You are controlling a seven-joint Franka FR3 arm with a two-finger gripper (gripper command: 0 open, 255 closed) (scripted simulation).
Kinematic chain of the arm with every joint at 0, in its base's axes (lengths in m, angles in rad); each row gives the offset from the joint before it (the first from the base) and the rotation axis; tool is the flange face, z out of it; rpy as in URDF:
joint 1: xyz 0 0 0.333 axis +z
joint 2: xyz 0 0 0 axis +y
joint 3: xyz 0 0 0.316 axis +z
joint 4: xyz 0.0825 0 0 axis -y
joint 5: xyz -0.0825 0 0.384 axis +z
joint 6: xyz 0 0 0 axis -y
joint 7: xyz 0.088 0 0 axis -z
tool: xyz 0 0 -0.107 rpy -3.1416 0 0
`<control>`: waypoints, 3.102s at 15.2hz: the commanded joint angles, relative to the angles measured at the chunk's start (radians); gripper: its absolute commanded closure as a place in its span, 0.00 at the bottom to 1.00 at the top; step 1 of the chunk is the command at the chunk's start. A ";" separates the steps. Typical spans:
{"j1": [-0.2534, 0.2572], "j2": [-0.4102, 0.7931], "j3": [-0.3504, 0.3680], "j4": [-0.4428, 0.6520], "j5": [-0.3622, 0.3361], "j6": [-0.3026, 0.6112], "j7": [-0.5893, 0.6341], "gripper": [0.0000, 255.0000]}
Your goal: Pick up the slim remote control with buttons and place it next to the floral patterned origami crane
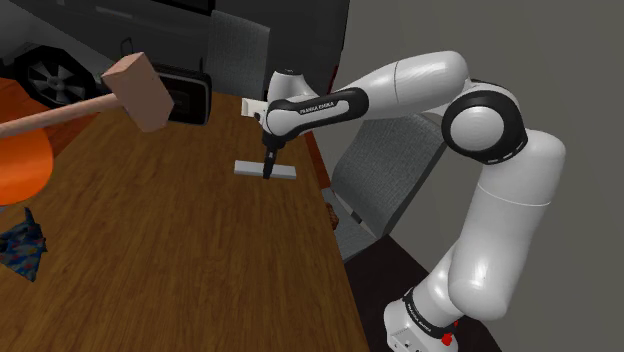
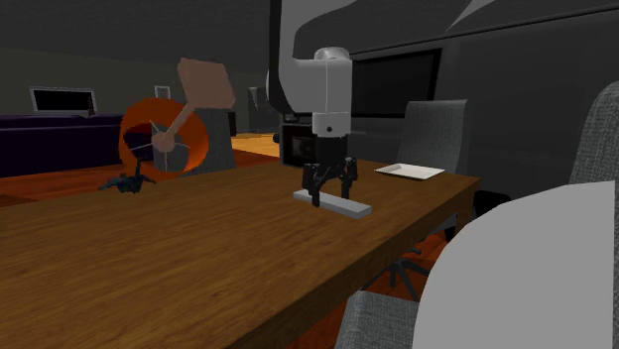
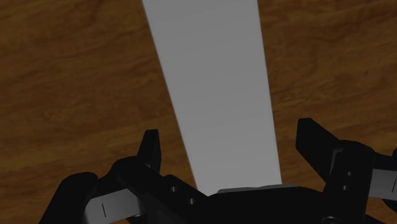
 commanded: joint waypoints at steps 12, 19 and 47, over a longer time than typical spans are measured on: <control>0.000 0.004 0.000 -0.003 0.000 0.007 0.000 1.00; 0.000 -0.010 0.000 0.006 0.000 -0.015 0.000 1.00; 0.000 -0.129 0.002 0.226 0.007 -0.354 -0.008 1.00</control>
